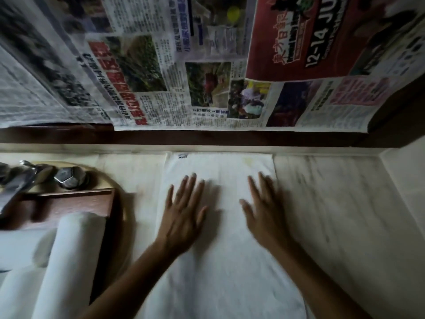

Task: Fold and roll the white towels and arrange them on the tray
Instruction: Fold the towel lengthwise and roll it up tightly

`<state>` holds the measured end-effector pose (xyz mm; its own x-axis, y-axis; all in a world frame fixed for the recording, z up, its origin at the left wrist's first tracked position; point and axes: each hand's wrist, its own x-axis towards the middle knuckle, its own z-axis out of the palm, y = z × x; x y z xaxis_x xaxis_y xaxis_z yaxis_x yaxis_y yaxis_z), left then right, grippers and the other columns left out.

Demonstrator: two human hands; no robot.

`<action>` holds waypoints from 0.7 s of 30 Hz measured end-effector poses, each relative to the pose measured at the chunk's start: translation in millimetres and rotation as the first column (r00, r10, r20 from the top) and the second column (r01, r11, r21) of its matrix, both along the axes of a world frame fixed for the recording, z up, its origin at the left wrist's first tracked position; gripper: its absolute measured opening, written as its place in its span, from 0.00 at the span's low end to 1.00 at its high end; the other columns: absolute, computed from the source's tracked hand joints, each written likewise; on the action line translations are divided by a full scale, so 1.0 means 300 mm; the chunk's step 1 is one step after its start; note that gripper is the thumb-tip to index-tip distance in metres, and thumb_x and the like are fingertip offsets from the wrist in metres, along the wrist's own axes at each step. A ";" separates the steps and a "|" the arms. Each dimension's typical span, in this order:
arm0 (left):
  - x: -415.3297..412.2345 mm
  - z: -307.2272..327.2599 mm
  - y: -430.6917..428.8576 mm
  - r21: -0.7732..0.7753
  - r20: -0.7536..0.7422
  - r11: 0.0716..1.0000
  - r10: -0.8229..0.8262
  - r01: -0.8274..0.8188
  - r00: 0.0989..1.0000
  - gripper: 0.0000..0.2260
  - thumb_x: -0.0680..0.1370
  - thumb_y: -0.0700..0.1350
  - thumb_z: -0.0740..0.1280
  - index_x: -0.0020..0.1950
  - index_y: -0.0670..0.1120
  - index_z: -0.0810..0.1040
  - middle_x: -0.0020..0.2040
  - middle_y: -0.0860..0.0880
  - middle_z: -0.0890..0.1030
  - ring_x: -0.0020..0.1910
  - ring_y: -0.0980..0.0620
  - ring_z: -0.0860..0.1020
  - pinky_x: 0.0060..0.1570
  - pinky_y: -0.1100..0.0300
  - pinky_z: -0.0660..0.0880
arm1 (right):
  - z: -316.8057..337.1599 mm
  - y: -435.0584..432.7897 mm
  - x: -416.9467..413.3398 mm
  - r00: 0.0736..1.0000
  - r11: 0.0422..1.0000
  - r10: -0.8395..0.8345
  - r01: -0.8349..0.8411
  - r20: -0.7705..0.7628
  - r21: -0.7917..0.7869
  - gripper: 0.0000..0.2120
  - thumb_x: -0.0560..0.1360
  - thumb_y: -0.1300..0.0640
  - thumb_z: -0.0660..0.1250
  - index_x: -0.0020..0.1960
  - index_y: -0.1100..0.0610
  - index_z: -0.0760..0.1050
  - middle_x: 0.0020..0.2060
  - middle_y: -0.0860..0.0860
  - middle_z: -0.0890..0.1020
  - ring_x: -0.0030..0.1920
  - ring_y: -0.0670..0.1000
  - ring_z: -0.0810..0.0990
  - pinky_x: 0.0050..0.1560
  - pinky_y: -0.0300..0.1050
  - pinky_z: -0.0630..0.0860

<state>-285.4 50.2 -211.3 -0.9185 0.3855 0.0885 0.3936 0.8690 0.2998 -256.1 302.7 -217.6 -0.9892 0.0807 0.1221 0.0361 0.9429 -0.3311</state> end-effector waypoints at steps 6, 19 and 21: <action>0.105 -0.065 -0.099 -0.085 0.088 0.995 0.063 -0.055 0.994 0.29 0.85 0.62 0.48 0.84 0.55 0.49 0.84 0.52 0.46 0.83 0.52 0.43 0.80 0.40 0.50 | -0.055 0.018 0.159 0.995 0.984 0.099 -0.102 0.028 0.148 0.28 0.84 0.41 0.52 0.81 0.49 0.64 0.82 0.52 0.58 0.83 0.55 0.53 0.77 0.68 0.53; 0.593 -0.032 -0.035 -0.023 0.105 0.999 0.047 -0.044 0.993 0.28 0.84 0.60 0.51 0.84 0.54 0.56 0.84 0.52 0.51 0.83 0.50 0.49 0.78 0.39 0.52 | -0.034 -0.037 0.624 0.993 0.988 0.120 -0.122 0.021 0.092 0.27 0.83 0.42 0.57 0.81 0.49 0.64 0.82 0.51 0.59 0.82 0.55 0.55 0.75 0.70 0.57; 0.604 -0.042 -0.156 -0.084 0.113 0.988 0.139 -0.130 0.984 0.29 0.84 0.63 0.49 0.84 0.54 0.54 0.84 0.52 0.50 0.83 0.50 0.48 0.78 0.38 0.53 | -0.041 0.113 0.632 0.999 0.986 0.025 -0.032 0.042 0.163 0.28 0.84 0.41 0.52 0.80 0.51 0.65 0.81 0.53 0.61 0.81 0.58 0.58 0.74 0.71 0.57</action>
<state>-104.2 3.3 -223.7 -0.9647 0.2590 -0.0482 0.2373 0.9337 0.2682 -66.4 336.6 -230.0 -0.9952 0.0345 0.0915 0.0184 0.9851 -0.1712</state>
